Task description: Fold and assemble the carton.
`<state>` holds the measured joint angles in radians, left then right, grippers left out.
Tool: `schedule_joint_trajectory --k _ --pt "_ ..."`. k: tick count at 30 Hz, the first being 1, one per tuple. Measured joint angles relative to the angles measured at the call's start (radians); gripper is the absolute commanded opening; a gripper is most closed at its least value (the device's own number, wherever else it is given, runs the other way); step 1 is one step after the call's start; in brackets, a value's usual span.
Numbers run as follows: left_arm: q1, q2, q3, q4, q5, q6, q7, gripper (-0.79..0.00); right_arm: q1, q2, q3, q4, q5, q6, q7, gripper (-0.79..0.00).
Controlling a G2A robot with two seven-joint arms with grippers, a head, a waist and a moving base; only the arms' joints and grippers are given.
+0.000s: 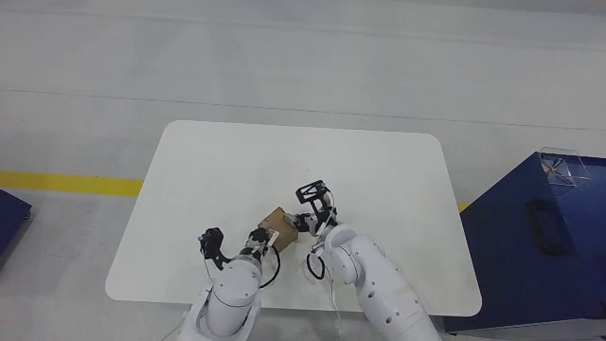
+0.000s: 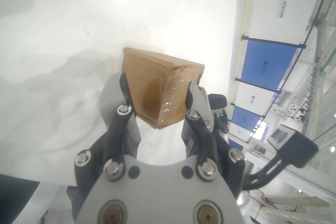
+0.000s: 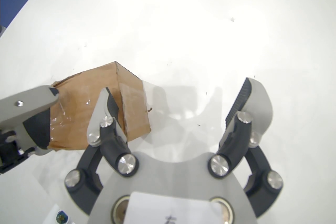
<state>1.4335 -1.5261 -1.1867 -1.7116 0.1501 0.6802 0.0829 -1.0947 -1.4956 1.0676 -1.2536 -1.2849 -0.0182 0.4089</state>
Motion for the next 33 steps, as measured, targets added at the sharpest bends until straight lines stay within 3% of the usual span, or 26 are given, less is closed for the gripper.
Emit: schedule_joint_trajectory --k 1,7,9,14,17,18,21,22,24,27,33 --pt "0.018 0.002 0.002 -0.024 0.027 -0.031 0.029 0.0 -0.003 0.002 0.006 -0.009 0.003 -0.007 0.001 0.0" --pt "0.121 0.028 0.037 -0.071 0.35 -0.321 0.179 0.0 -0.022 0.011 0.056 -0.063 0.017 0.014 0.007 0.0" --pt "0.123 0.028 0.036 -0.069 0.386 -0.331 0.21 0.0 -0.02 0.011 0.065 -0.067 0.024 0.047 0.017 0.0" --pt "0.119 0.03 0.025 -0.065 0.349 -0.322 0.156 0.0 0.033 0.0 0.046 -0.014 0.024 0.115 0.079 0.0" --pt "0.104 0.04 0.013 -0.052 0.44 -0.344 0.11 0.0 0.088 -0.011 0.012 0.057 0.028 0.114 0.104 0.0" --pt "0.101 0.046 0.012 -0.048 0.489 -0.368 0.089 0.0 0.107 -0.015 0.0 0.082 0.027 0.112 0.107 0.0" --pt "0.102 0.089 0.009 -0.001 0.757 -0.558 -0.033 0.0 0.166 -0.031 -0.046 0.163 0.022 0.095 0.105 0.0" --pt "0.108 0.105 -0.016 0.035 0.908 -0.644 -0.049 0.0 0.184 -0.037 -0.066 0.189 0.021 0.08 0.099 0.0" --pt "0.112 0.115 -0.044 0.065 1.104 -0.715 -0.008 0.0 0.208 -0.046 -0.093 0.222 0.024 0.056 0.091 0.0" --pt "0.13 0.12 -0.072 0.072 1.257 -0.733 0.076 0.0 0.248 -0.062 -0.134 0.275 0.03 0.012 0.092 0.0" --pt "0.163 0.13 -0.058 0.11 1.211 -0.731 0.062 0.0 0.31 -0.093 -0.18 0.365 0.107 -0.068 0.095 0.0"
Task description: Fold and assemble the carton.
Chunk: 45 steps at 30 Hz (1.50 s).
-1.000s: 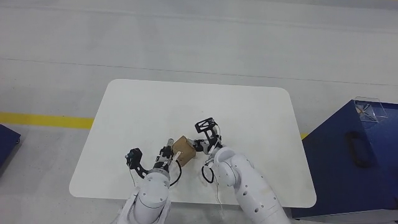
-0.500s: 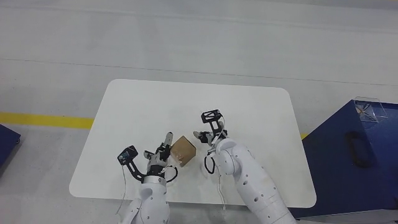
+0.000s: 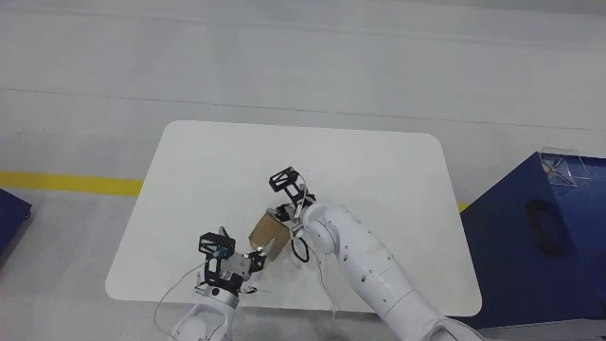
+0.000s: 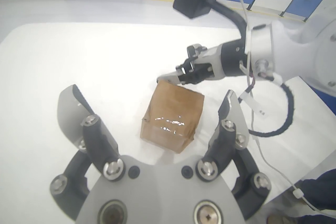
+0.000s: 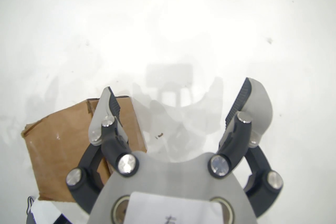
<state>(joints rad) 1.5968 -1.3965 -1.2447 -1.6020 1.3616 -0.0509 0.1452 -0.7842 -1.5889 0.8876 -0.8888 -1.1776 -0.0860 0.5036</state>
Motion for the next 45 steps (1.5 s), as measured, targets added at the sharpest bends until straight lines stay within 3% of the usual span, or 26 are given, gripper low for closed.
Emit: schedule_joint_trajectory --k 6,12,13,15,16,17,19,20,21,24,29,33,36,41,42,43,45 --pt "-0.051 -0.007 0.074 0.11 0.13 0.01 0.012 0.0 0.044 -0.017 -0.001 0.069 0.037 0.019 -0.039 0.0" --pt "-0.125 -0.018 0.113 0.21 0.158 0.062 0.021 -0.009 0.042 -0.003 0.047 0.057 0.04 0.03 -0.064 0.0" --pt "-0.136 -0.02 0.116 0.224 0.154 0.067 0.025 -0.151 0.035 0.002 0.061 0.046 0.039 0.03 -0.063 0.0" --pt "-0.147 -0.021 0.115 0.238 0.14 0.068 0.028 -0.237 0.021 0.011 0.08 0.027 0.033 0.029 -0.059 0.0" --pt "-0.152 -0.021 0.112 0.246 0.137 0.069 0.03 -0.348 0.01 0.017 0.091 0.012 0.026 0.032 -0.057 0.0" --pt "-0.156 -0.021 0.111 0.25 0.136 0.07 0.031 -0.403 0.001 0.021 0.1 0.001 0.022 0.033 -0.054 0.0" --pt "-0.161 -0.021 0.109 0.256 0.125 0.065 0.033 -0.434 -0.019 0.029 0.118 -0.026 0.017 0.032 -0.046 0.0" --pt "-0.163 -0.021 0.107 0.258 0.122 0.064 0.031 -0.493 -0.026 0.033 0.126 -0.036 0.014 0.032 -0.043 0.0" --pt "-0.165 -0.021 0.106 0.259 0.123 0.065 0.029 -0.619 -0.034 0.036 0.133 -0.046 0.012 0.032 -0.039 0.0" --pt "-0.17 -0.02 0.106 0.263 0.127 0.065 0.023 -0.785 -0.053 0.044 0.152 -0.073 0.006 0.035 -0.03 0.0" --pt "-0.164 -0.018 0.099 0.235 0.123 0.059 0.001 -0.785 -0.074 0.055 0.187 -0.114 -0.001 0.057 -0.032 0.0" --pt "-0.131 -0.019 0.085 0.146 0.011 0.024 -0.045 -0.785 -0.102 0.071 0.252 -0.178 0.018 0.079 -0.039 0.0" --pt "-0.092 -0.027 0.065 0.048 -0.194 0.013 -0.137 -0.785 -0.138 0.087 0.314 -0.252 0.035 0.099 -0.019 0.0" --pt "-0.077 -0.047 0.023 -0.07 -0.686 0.155 -0.416 -0.757 -0.193 0.105 0.375 -0.354 0.041 0.098 0.033 0.0" --pt "-0.083 -0.048 0.012 -0.072 -0.754 0.196 -0.459 -0.545 -0.199 0.106 0.378 -0.364 0.041 0.099 0.038 0.0" --pt "-0.097 -0.05 0.003 -0.068 -0.821 0.254 -0.51 0.0 -0.206 0.107 0.38 -0.373 0.041 0.101 0.044 0.0" --pt "-0.12 -0.05 -0.004 -0.055 -0.868 0.32 -0.564 0.0 -0.211 0.108 0.377 -0.378 0.04 0.103 0.05 0.0"
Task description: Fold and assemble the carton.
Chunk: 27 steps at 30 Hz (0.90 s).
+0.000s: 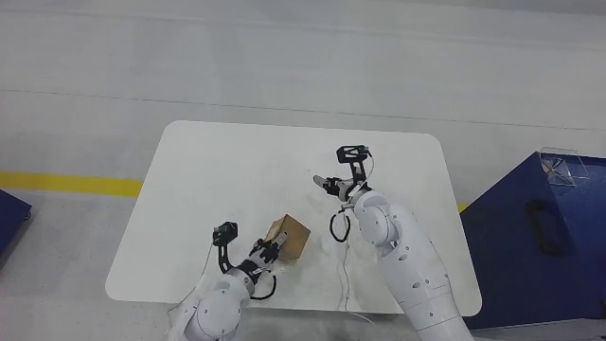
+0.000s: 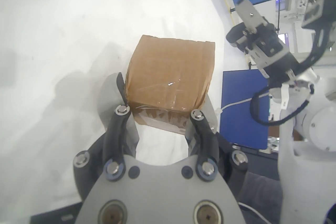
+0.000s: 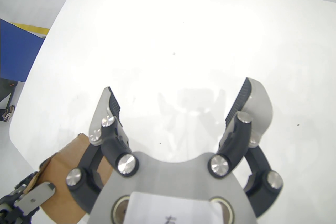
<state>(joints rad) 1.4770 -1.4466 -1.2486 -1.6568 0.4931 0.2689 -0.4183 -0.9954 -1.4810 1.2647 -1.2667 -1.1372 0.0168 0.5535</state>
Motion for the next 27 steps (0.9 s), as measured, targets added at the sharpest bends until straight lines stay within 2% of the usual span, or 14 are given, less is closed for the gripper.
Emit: schedule_joint_trajectory --k 6,7,10,12,13,14,15,17,20,22,27 --pt "-0.02 0.001 -0.016 0.02 -0.015 0.148 -0.01 0.0 0.005 -0.001 -0.018 0.014 0.0 0.002 0.002 0.0" --pt "-0.016 0.0 -0.021 -0.001 -0.016 0.191 -0.009 0.0 0.006 -0.001 -0.021 0.018 0.001 0.0 0.003 0.0" --pt "0.028 0.003 -0.057 -0.111 -0.04 0.242 0.027 0.0 0.006 -0.001 -0.025 0.019 0.001 -0.003 0.002 0.0" --pt "0.074 0.006 -0.07 -0.196 -0.002 0.222 0.107 0.0 0.006 -0.001 -0.025 0.019 0.0 -0.003 0.002 0.0" --pt "0.107 0.008 -0.063 -0.247 0.041 0.178 0.167 -0.465 0.006 -0.001 -0.025 0.019 0.0 -0.002 0.002 0.0" --pt "0.13 0.01 -0.049 -0.28 0.074 0.129 0.205 -0.745 0.006 -0.001 -0.025 0.019 0.0 -0.002 0.002 0.0" --pt "0.151 0.013 -0.032 -0.303 0.112 0.075 0.235 -0.785 0.006 -0.001 -0.025 0.019 0.0 -0.002 0.002 0.0" --pt "0.184 0.02 0.005 -0.317 0.237 -0.041 0.315 -0.785 0.006 -0.001 -0.025 0.019 0.0 -0.002 0.002 0.0" --pt "0.183 0.024 0.078 -0.251 0.483 -0.132 0.469 -0.785 0.006 -0.001 -0.025 0.019 0.0 -0.002 0.002 0.0" --pt "0.157 0.019 0.126 -0.177 0.604 -0.122 0.56 -0.785 0.006 -0.001 -0.025 0.019 0.0 -0.002 0.002 0.0" --pt "0.079 0.002 0.189 -0.035 0.723 -0.016 0.618 -0.785 0.006 -0.001 -0.025 0.019 0.0 -0.002 0.002 0.0"
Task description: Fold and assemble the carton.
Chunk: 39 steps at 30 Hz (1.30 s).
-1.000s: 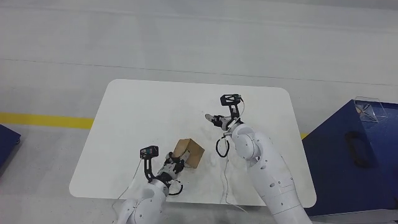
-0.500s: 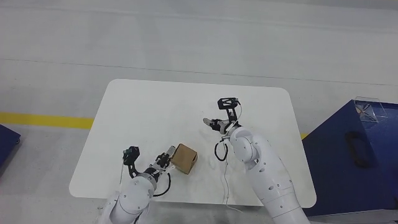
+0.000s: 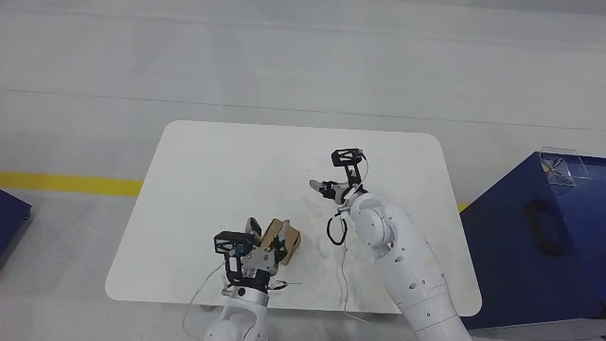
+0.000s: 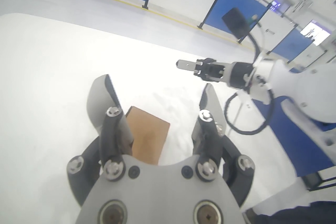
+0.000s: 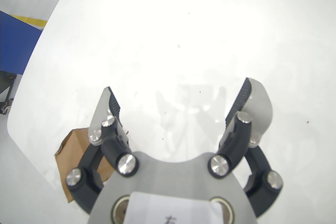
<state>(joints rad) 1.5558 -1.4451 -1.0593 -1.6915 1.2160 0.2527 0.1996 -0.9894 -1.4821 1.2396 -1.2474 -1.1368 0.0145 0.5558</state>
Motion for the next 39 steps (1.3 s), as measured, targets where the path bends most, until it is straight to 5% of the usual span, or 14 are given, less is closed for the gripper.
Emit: schedule_joint_trajectory --k 15,20,25,39 --pt "-0.063 -0.015 0.04 0.129 -0.048 0.035 -0.18 -0.785 0.0 0.0 0.0 0.0 0.0 0.0 0.0 0.0" --pt "-0.048 -0.022 0.029 0.095 -0.123 0.023 -0.093 -0.785 0.0 0.0 0.0 0.0 0.0 0.0 0.0 0.0" --pt "-0.075 -0.024 0.041 0.15 -0.063 0.068 -0.17 -0.785 0.0 0.0 0.0 0.0 0.0 0.0 0.0 0.0" --pt "-0.057 -0.036 0.042 0.118 -0.125 0.054 -0.073 -0.785 0.0 0.0 0.0 0.0 0.0 0.0 0.0 0.0"
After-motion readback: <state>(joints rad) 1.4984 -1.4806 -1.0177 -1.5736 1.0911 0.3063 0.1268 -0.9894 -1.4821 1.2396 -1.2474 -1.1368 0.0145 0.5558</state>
